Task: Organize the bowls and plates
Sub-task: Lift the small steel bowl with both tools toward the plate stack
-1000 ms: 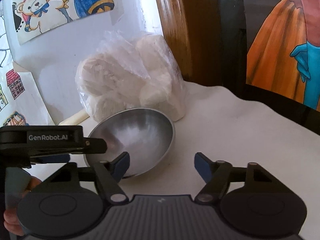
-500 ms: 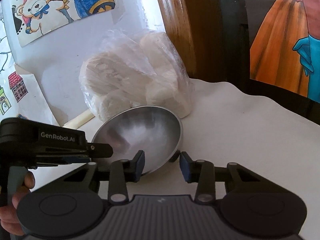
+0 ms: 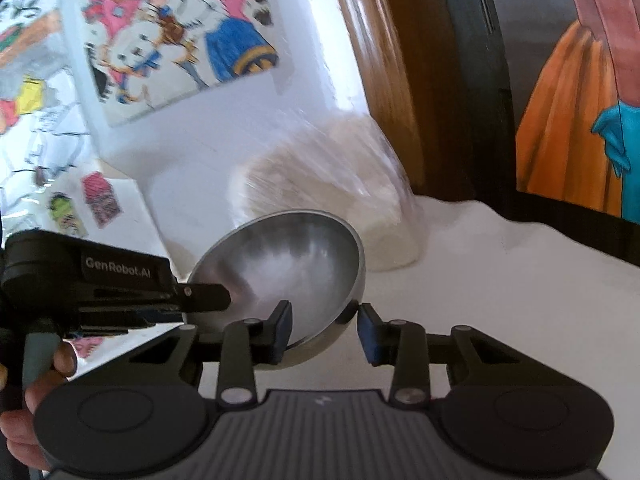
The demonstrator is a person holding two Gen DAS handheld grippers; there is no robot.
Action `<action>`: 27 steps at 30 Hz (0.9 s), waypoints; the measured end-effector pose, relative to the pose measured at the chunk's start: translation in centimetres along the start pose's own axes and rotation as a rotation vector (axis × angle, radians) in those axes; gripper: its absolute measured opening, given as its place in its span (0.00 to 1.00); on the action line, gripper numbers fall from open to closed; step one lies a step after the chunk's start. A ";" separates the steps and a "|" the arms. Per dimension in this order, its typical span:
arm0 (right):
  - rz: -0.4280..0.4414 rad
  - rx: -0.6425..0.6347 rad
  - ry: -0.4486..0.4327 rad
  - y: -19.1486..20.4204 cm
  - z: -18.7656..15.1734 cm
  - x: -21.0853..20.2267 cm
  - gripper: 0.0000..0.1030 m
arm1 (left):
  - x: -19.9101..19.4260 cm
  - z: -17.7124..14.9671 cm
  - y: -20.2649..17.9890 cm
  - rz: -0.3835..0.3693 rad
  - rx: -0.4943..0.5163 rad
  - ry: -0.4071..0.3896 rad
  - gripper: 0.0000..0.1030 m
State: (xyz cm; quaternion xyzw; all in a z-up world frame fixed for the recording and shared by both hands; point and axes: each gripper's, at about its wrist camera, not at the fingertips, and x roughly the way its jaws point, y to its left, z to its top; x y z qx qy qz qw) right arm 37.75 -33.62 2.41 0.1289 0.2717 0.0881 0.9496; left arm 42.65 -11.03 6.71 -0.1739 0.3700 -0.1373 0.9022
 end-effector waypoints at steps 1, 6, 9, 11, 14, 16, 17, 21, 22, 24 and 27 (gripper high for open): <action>0.006 -0.004 -0.010 0.3 -0.1 -0.6 0.39 | -1.0 -0.2 0.0 -0.006 0.002 -0.016 0.19; 0.033 -0.020 -0.043 1.9 -0.4 -3.7 0.39 | -5.2 -1.2 0.2 -0.035 -0.011 -0.075 0.19; 0.041 -0.034 -0.069 2.8 -0.9 -5.6 0.39 | -7.8 -2.3 0.6 -0.048 -0.007 -0.118 0.19; 0.050 -0.047 -0.082 3.4 -1.2 -6.7 0.39 | -9.4 -3.2 0.7 -0.050 -0.006 -0.154 0.19; 0.069 -0.062 -0.091 4.3 -1.8 -8.3 0.39 | -11.6 -4.6 1.1 -0.048 -0.012 -0.206 0.19; 0.081 -0.075 -0.095 5.0 -2.3 -9.3 0.39 | -13.1 -5.4 1.5 -0.049 -0.018 -0.235 0.19; 0.086 -0.080 -0.097 5.4 -2.6 -9.7 0.39 | -13.8 -5.8 1.7 -0.051 -0.023 -0.247 0.19; 0.111 -0.097 -0.092 6.7 -3.9 -11.4 0.39 | -16.5 -7.6 2.6 -0.051 -0.029 -0.287 0.19; 0.118 -0.100 -0.088 7.0 -4.3 -11.9 0.39 | -17.1 -8.2 2.9 -0.053 -0.031 -0.295 0.19; 0.130 -0.108 -0.078 7.6 -5.3 -12.7 0.39 | -18.1 -9.3 3.5 -0.049 -0.037 -0.307 0.19; 0.148 -0.115 -0.056 8.3 -6.8 -13.5 0.39 | -19.3 -11.0 4.5 -0.040 -0.049 -0.317 0.19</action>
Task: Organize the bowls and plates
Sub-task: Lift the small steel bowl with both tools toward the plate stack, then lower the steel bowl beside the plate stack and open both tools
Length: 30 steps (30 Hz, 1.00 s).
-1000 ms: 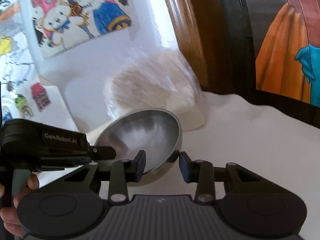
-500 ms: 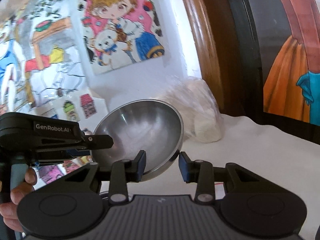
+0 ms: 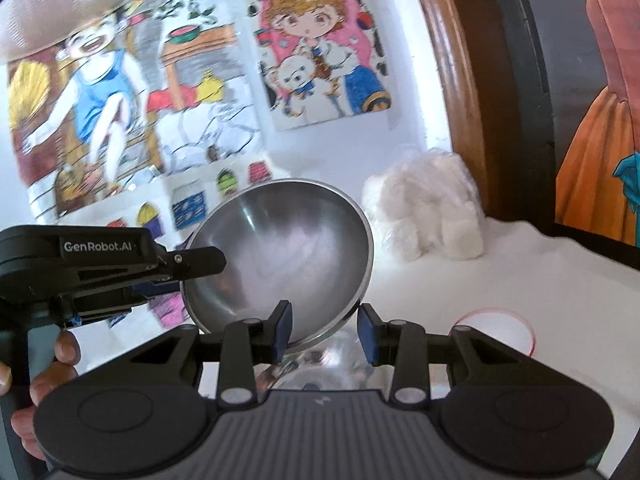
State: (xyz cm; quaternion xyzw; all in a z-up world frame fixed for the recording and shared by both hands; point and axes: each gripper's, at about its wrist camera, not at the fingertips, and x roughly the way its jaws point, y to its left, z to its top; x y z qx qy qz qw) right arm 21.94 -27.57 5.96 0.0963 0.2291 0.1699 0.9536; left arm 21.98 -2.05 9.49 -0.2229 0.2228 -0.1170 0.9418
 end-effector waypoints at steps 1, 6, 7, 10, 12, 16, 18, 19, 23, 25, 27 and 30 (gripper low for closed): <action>0.007 -0.001 0.008 0.3 -0.4 -0.2 0.39 | -0.5 -0.4 0.4 0.005 -0.006 -0.001 0.19; 0.031 0.003 0.049 1.5 -3.0 -1.1 0.39 | -2.2 -2.5 2.3 0.012 -0.022 0.026 0.22; 0.035 0.005 0.056 1.6 -3.5 -1.3 0.39 | -2.5 -3.0 2.7 0.015 -0.030 0.037 0.22; 0.047 0.016 0.082 2.0 -5.0 -2.0 0.39 | -3.2 -4.2 3.7 0.024 -0.052 0.068 0.22; 0.053 0.018 0.097 2.2 -5.9 -2.4 0.39 | -3.7 -4.9 4.3 0.025 -0.071 0.082 0.22; 0.065 0.029 0.124 2.5 -7.2 -3.3 0.39 | -5.0 -6.3 5.1 0.026 -0.088 0.110 0.23; 0.073 0.047 0.139 2.5 -7.9 -3.7 0.39 | -5.7 -7.0 5.4 0.026 -0.089 0.127 0.23; 0.079 0.059 0.145 2.5 -8.1 -4.0 0.39 | -6.0 -7.3 5.5 0.027 -0.089 0.133 0.24; 0.089 0.093 0.162 2.5 -9.1 -5.0 0.39 | -7.0 -8.7 5.7 0.038 -0.084 0.162 0.25; 0.083 0.096 0.167 2.5 -9.4 -5.3 0.39 | -7.3 -9.1 5.8 0.034 -0.085 0.179 0.25; 0.083 0.103 0.173 2.4 -9.7 -5.8 0.40 | -7.7 -9.5 5.9 0.027 -0.083 0.196 0.25; 0.085 0.109 0.193 2.5 -10.2 -6.3 0.40 | -8.1 -10.0 6.1 0.031 -0.086 0.231 0.25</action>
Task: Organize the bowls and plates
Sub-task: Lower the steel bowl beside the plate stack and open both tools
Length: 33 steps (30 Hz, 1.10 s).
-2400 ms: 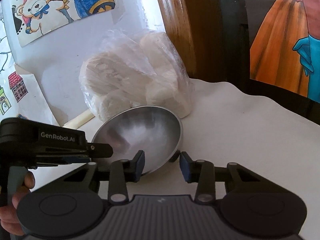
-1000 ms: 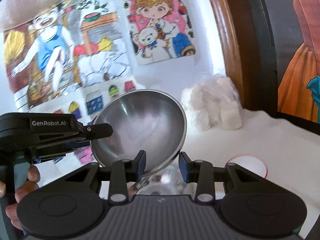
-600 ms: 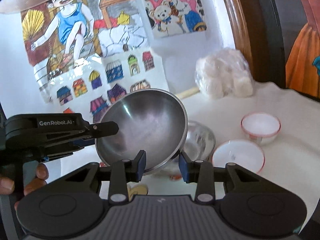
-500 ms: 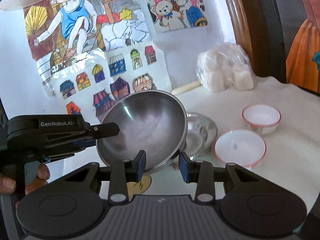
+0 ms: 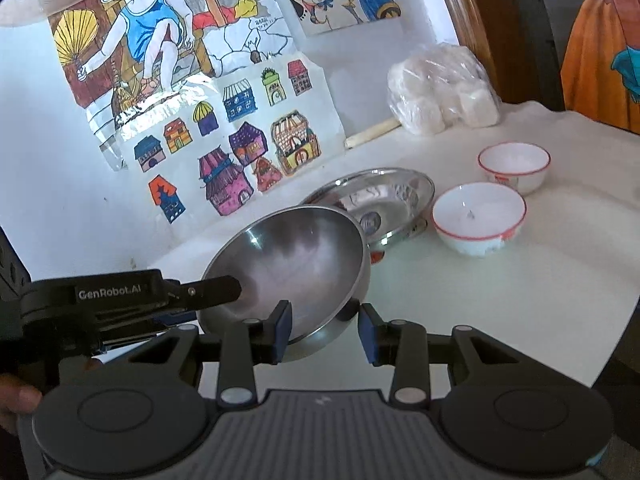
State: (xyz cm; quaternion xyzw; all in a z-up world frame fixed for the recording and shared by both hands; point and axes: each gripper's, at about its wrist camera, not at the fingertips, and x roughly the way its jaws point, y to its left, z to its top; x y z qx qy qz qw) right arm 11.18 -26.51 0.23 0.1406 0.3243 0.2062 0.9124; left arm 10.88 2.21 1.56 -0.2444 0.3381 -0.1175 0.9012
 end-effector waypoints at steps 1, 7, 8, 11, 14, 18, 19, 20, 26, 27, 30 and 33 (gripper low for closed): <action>-0.001 -0.001 0.009 0.1 -0.2 -0.1 0.40 | -0.1 -0.2 0.1 0.002 -0.001 0.010 0.25; -0.007 0.002 0.040 0.4 -1.5 -1.1 0.41 | -0.6 -1.4 0.6 -0.003 -0.002 0.077 0.27; -0.006 0.006 0.041 0.3 -1.7 -1.3 0.41 | -0.7 -1.6 0.7 -0.004 -0.006 0.086 0.27; -0.007 0.018 0.046 0.3 -2.0 -1.5 0.42 | -0.5 -1.9 0.8 -0.006 -0.009 0.103 0.27; -0.010 0.028 0.055 0.1 -2.2 -1.5 0.43 | -0.4 -1.9 0.8 -0.008 -0.005 0.111 0.27; -0.008 0.041 0.061 0.0 -2.4 -1.5 0.44 | -0.4 -1.9 0.9 -0.009 -0.005 0.119 0.27; -0.008 0.041 0.061 0.0 -2.5 -1.5 0.44 | -0.3 -1.9 0.9 -0.010 -0.006 0.120 0.27; -0.007 0.040 0.061 0.1 -2.5 -1.5 0.44 | -0.3 -1.9 0.9 -0.010 -0.006 0.120 0.27; -0.005 0.037 0.060 0.4 -2.5 -1.5 0.46 | -0.3 -1.8 1.1 -0.015 -0.016 0.121 0.27; -0.003 0.039 0.062 0.4 -2.6 -1.5 0.47 | -0.3 -1.8 1.1 -0.015 -0.016 0.119 0.27; 0.000 0.044 0.060 0.1 -2.6 -1.6 0.47 | -0.4 -1.7 1.1 -0.015 -0.010 0.114 0.32; -0.007 0.046 0.050 0.1 -2.7 -1.9 0.50 | -0.8 -1.4 1.3 -0.001 -0.005 0.091 0.39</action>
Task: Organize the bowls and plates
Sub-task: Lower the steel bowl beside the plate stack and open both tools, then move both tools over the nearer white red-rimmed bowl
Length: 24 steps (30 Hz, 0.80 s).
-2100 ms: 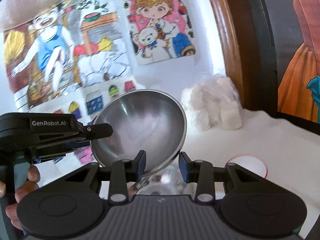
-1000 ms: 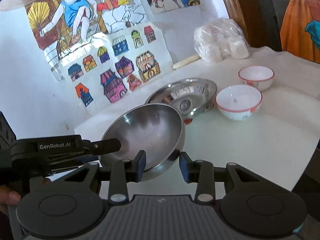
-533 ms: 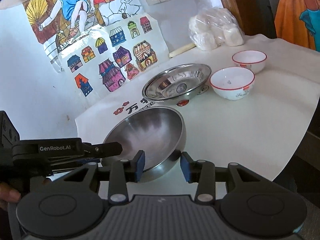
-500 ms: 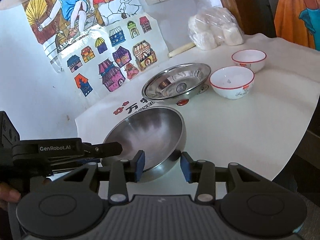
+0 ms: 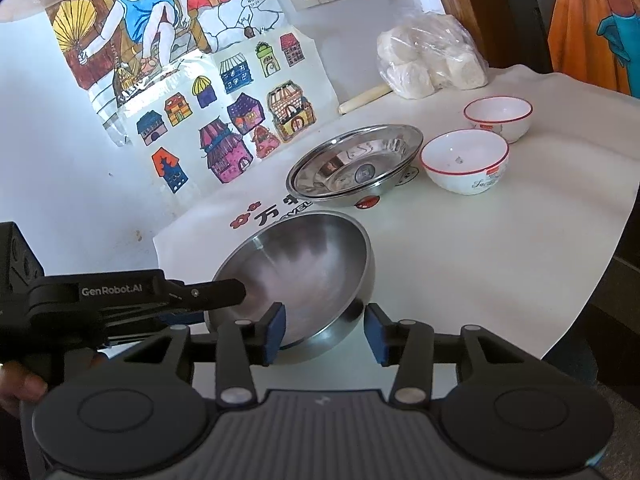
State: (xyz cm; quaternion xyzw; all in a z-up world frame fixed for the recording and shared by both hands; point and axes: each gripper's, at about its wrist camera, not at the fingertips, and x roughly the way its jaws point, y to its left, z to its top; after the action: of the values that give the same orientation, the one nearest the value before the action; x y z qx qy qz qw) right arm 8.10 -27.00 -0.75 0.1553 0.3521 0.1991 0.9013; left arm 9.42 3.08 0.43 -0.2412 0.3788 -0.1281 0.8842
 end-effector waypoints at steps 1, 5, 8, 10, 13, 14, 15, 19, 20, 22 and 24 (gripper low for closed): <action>-0.002 0.002 -0.002 0.0 0.0 -0.1 0.53 | -0.2 0.1 0.1 0.005 0.000 -0.010 0.42; -0.004 0.012 -0.010 -0.3 -0.1 -0.3 0.61 | -0.9 1.1 0.4 0.028 -0.005 -0.051 0.58; -0.003 0.020 -0.023 -0.5 -0.1 -0.4 0.71 | -1.2 1.8 0.5 0.043 -0.017 -0.073 0.75; -0.002 0.025 -0.033 -0.7 0.0 -0.6 0.81 | -1.4 2.1 0.4 0.053 -0.023 -0.090 0.88; -0.004 0.032 -0.049 -0.9 0.1 -0.7 0.88 | -1.4 2.6 0.2 0.056 -0.028 -0.105 0.96; -0.008 0.034 -0.054 -1.1 0.2 -0.8 0.92 | -1.4 2.8 0.1 0.054 -0.030 -0.108 0.98; -0.012 0.036 -0.060 -1.3 0.3 -0.9 0.94 | -1.3 3.0 0.0 0.051 -0.031 -0.111 0.99; -0.044 0.043 -0.094 -2.2 1.1 -1.3 1.00 | -0.7 3.9 -0.7 0.056 -0.036 -0.107 0.99; -0.056 0.047 -0.104 -2.5 1.3 -1.5 1.00 | -0.4 4.2 -0.9 0.054 -0.036 -0.103 0.99; -0.087 0.052 -0.128 -3.2 1.8 -1.9 1.00 | 0.0 4.7 -1.5 0.047 -0.028 -0.100 0.99; -0.123 0.056 -0.151 -4.0 2.2 -2.1 1.00 | 0.4 5.2 -2.4 0.042 -0.014 -0.101 0.99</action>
State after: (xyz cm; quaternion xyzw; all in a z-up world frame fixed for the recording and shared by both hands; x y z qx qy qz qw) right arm 9.16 -31.76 0.34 0.1729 0.2975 0.1215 0.9310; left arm 13.42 2.65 4.55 -0.2456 0.3396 -0.0947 0.9030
